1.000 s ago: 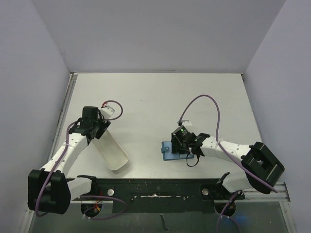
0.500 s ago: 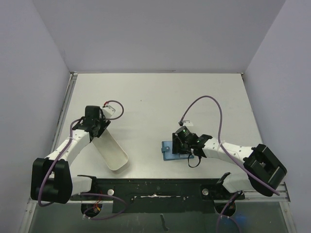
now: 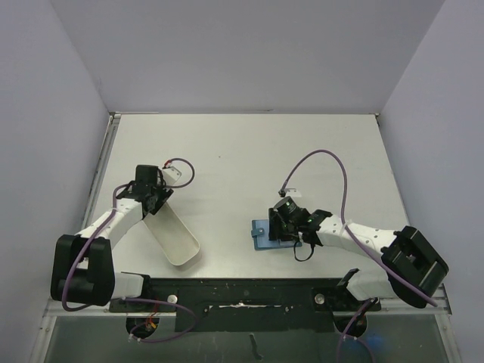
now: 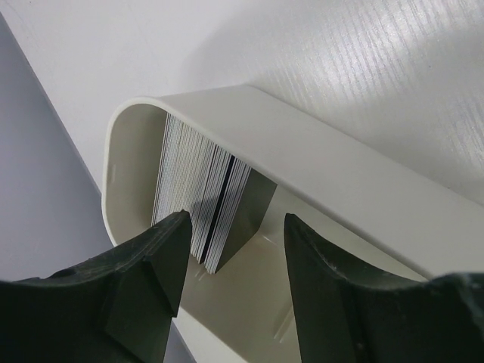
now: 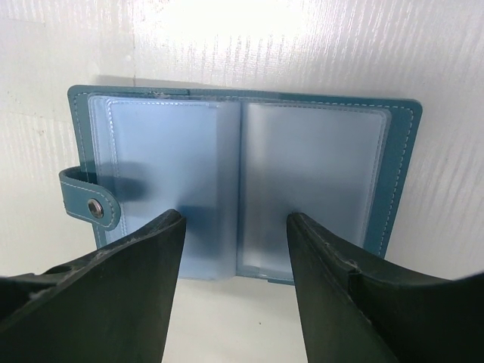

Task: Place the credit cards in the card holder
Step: Pick up the credit card from the storage box, then insert the credit card into the card holder.

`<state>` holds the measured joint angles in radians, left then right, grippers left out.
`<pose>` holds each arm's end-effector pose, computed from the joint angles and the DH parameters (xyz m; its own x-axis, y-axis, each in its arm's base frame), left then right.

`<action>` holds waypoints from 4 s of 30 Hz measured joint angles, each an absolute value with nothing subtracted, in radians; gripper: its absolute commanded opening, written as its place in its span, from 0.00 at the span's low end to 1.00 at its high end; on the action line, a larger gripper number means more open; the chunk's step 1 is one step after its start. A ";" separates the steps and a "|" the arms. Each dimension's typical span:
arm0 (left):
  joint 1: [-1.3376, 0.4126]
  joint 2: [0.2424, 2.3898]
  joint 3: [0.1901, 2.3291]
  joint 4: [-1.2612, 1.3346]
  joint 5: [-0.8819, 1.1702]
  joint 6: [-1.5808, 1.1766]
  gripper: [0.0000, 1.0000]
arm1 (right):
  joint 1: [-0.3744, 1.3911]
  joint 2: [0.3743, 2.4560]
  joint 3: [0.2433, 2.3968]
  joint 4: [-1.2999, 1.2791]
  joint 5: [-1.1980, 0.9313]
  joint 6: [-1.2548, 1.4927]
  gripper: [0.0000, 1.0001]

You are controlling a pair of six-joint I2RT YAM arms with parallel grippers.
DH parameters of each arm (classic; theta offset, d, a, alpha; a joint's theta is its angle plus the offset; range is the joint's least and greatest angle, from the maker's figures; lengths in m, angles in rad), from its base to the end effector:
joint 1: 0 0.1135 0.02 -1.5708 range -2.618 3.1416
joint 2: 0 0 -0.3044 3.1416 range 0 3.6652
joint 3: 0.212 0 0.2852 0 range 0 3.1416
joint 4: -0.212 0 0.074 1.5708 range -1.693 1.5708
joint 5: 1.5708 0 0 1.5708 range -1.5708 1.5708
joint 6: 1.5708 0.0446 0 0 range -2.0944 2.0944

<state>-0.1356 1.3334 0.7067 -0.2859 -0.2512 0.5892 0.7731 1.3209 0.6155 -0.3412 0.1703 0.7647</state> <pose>0.2800 -0.0270 0.2017 -0.6626 0.6337 -0.3993 0.4192 0.7556 0.5034 0.1878 0.1726 0.1713 -0.8816 0.0931 -0.4628 -0.0238 0.9703 0.2406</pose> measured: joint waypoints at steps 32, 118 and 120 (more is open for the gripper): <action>-0.128 1.358 0.693 -0.182 -0.285 0.625 0.45 | 0.772 1.237 0.595 -0.382 0.173 0.763 0.57; -0.407 0.981 0.768 -0.119 0.379 -0.722 0.00 | 0.728 1.159 0.607 -0.496 0.247 0.778 0.34; -0.476 1.018 0.768 -0.070 0.366 -0.769 0.00 | 0.719 1.159 0.607 -0.495 0.250 0.778 0.34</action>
